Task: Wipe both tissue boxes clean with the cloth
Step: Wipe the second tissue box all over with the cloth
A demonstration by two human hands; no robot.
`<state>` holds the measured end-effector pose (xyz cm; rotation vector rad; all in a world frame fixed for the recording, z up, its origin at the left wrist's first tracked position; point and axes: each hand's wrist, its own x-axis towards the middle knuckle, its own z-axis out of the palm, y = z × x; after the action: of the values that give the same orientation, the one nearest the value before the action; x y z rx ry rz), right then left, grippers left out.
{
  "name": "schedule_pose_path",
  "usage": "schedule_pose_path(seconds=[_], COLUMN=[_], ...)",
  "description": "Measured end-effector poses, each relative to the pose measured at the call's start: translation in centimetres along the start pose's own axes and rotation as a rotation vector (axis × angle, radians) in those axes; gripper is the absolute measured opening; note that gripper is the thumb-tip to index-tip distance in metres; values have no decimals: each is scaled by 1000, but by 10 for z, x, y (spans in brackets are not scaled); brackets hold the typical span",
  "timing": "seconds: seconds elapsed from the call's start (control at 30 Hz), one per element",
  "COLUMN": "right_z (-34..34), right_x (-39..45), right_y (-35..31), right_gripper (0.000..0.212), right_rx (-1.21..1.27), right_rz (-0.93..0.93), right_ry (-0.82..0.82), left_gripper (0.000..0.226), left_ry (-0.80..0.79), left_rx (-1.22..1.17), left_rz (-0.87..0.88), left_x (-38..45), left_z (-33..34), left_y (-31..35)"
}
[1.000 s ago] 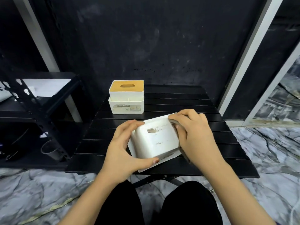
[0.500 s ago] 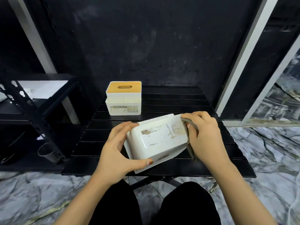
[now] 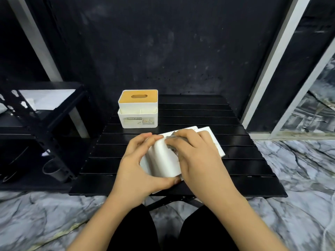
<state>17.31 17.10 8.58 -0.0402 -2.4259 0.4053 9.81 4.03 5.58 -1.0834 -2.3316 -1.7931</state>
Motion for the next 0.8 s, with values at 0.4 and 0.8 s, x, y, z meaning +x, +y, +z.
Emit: schedule_pose_path(seconds=[0.4,0.8], right_z=[-7,-15], right_x=[9,9], right_y=[32,72], right_gripper=[30,27], right_rx=[5,416], right_rz=[122,436], right_ry=[35,-19], left_gripper=[82,87], left_ry=[-47,-150], left_rx=[37,-107], left_rz=[-18,-163], left_x=[5,28], left_z=[-8,-34], left_y=[2,-21])
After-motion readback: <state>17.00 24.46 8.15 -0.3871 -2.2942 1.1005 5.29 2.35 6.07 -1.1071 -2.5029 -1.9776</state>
